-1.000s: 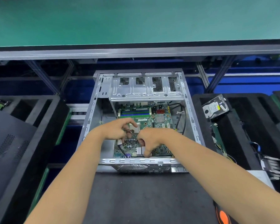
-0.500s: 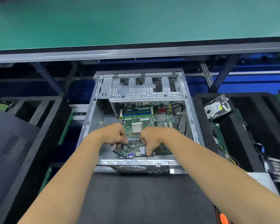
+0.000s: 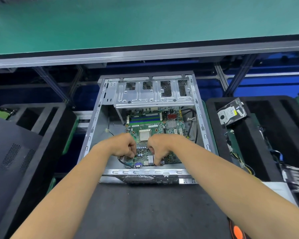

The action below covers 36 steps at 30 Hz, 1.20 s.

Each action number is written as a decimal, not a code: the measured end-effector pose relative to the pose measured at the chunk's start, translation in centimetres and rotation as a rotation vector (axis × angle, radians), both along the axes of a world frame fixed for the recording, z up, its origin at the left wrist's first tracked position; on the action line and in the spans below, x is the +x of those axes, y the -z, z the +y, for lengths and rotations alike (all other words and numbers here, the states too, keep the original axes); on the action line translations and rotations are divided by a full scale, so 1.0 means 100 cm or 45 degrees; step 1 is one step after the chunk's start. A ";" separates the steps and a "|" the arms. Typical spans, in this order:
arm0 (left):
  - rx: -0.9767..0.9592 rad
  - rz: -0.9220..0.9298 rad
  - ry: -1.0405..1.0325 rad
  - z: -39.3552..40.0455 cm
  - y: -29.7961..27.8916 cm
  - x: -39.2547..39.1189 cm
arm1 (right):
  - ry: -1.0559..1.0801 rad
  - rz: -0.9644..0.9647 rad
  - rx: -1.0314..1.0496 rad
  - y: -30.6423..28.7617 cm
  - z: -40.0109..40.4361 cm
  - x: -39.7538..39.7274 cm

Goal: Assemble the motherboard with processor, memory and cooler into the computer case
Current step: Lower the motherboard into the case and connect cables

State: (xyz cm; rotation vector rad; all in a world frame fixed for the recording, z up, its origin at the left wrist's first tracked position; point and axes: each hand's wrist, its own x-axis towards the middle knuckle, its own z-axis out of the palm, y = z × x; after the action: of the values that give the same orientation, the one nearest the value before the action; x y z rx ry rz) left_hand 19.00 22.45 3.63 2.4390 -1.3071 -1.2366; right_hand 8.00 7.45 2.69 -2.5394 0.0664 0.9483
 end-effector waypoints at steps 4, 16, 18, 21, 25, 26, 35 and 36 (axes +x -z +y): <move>0.026 -0.092 0.052 -0.002 0.000 -0.004 | 0.005 0.007 0.017 0.000 0.000 0.000; 0.013 0.001 0.153 -0.007 0.000 -0.010 | 0.008 0.009 0.024 0.001 0.001 0.001; 0.000 0.004 0.150 -0.007 0.000 -0.010 | 0.007 0.014 0.025 0.000 0.001 0.002; 0.008 -0.029 0.156 -0.007 0.002 -0.009 | 0.012 0.018 0.034 0.000 0.000 0.002; 0.055 -0.037 0.164 -0.007 0.006 -0.008 | 0.023 0.018 0.040 0.000 0.000 0.001; 0.066 -0.043 0.171 -0.007 0.007 -0.008 | 0.029 0.018 0.045 0.000 0.000 0.000; -0.022 -0.016 0.045 -0.003 0.009 -0.001 | 0.035 0.000 0.039 0.000 -0.001 0.000; -0.010 -0.009 0.055 -0.003 0.010 -0.001 | 0.035 -0.001 0.038 -0.001 -0.001 0.000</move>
State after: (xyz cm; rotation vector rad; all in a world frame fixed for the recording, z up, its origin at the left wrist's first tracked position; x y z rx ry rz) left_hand 18.86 22.16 2.64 2.4243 -1.3706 -1.2318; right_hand 7.99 7.39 2.76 -2.5050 0.0863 0.9305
